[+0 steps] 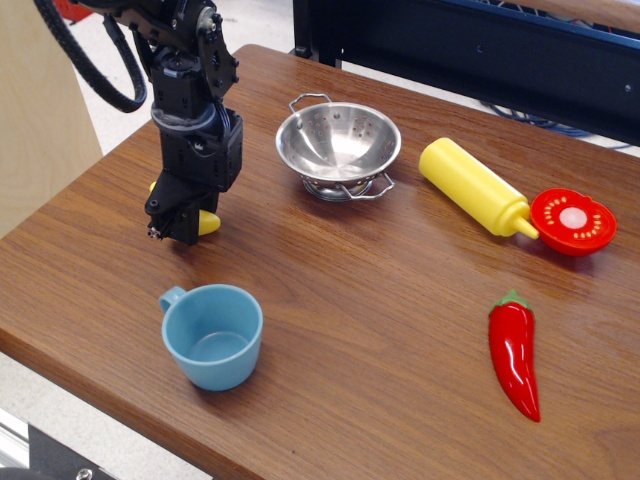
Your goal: Put banana in colander
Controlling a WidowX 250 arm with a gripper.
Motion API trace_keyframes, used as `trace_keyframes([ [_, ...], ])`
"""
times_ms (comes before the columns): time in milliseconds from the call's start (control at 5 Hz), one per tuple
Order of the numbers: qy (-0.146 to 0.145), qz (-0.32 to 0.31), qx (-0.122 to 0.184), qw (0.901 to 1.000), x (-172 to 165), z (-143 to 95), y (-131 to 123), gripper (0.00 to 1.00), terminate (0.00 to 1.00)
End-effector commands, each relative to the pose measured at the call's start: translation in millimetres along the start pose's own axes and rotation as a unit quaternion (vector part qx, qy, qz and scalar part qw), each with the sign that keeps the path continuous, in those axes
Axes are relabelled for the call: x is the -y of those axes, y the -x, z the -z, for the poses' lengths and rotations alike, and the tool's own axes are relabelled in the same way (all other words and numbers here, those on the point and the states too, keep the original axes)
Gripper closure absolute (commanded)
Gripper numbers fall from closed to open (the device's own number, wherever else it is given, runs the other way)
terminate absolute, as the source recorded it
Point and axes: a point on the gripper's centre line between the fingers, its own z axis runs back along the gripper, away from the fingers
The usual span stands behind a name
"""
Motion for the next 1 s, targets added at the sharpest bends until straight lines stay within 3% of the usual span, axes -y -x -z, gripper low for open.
trace_keyframes([
  [0, -0.013, -0.098, 0.008, 0.9950, -36, -46, -29, 1.00, 0.00],
  [200, -0.009, -0.198, 0.044, 0.9791, -59, -84, -51, 1.00, 0.00],
  [400, -0.010, -0.242, 0.078, 0.9670, -78, -111, -67, 1.00, 0.00],
  [600, -0.003, -0.282, 0.080, 0.9560, -100, -114, -85, 1.00, 0.00],
  [800, 0.002, -0.310, 0.054, 0.9491, -117, -100, -88, 1.00, 0.00],
])
